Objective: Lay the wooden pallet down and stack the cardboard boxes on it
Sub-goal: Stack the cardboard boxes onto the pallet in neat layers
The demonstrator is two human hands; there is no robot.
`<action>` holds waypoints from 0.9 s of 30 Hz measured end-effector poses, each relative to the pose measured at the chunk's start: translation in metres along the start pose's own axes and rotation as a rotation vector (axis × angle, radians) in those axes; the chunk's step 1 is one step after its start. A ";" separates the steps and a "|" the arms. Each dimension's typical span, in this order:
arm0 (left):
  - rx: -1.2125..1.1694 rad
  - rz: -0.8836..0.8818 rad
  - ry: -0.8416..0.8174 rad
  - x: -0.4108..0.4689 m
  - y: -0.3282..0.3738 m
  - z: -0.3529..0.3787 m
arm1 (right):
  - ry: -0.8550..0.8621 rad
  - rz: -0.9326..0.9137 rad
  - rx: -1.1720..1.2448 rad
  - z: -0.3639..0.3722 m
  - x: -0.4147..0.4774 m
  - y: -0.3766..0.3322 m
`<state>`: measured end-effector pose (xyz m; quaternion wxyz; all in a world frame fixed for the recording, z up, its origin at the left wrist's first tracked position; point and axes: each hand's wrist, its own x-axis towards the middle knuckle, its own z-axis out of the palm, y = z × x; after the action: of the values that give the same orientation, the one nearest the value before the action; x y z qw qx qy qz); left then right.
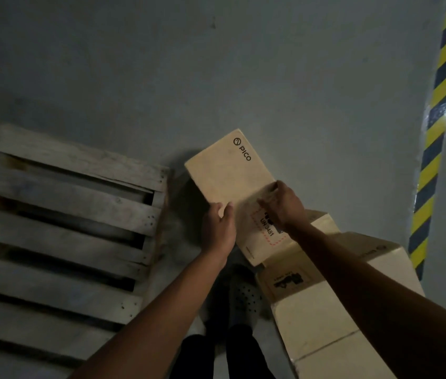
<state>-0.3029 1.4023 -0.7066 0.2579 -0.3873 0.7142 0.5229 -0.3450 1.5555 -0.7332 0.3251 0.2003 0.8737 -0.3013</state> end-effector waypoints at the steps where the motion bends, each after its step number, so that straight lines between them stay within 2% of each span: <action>1: 0.023 -0.003 0.008 0.001 -0.002 0.000 | 0.018 -0.001 0.001 0.004 -0.005 -0.002; 4: 0.071 0.000 0.052 -0.001 -0.009 -0.003 | 0.058 -0.028 0.003 0.022 -0.020 -0.002; 11: 0.151 -0.040 0.085 -0.010 -0.020 -0.013 | 0.008 -0.140 -0.012 0.059 -0.056 -0.022; 13: 0.110 -0.052 0.114 -0.012 -0.026 -0.016 | 0.021 -0.202 -0.047 0.071 -0.063 -0.024; 16: -0.052 -0.113 0.130 -0.011 -0.036 -0.019 | -0.047 -0.176 -0.089 0.085 -0.064 -0.024; 20: -0.189 -0.099 0.205 -0.009 -0.044 -0.023 | -0.063 -0.187 -0.120 0.100 -0.070 -0.027; 25: -0.199 -0.129 0.191 -0.004 -0.053 -0.023 | -0.067 -0.188 0.074 0.093 -0.068 -0.018; 27: -0.161 -0.122 0.197 -0.002 -0.057 -0.021 | -0.072 -0.188 0.061 0.089 -0.054 -0.013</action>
<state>-0.2542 1.3737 -0.7297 0.1861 -0.4990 0.6670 0.5211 -0.2743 1.4789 -0.7449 0.3205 0.1164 0.8668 -0.3640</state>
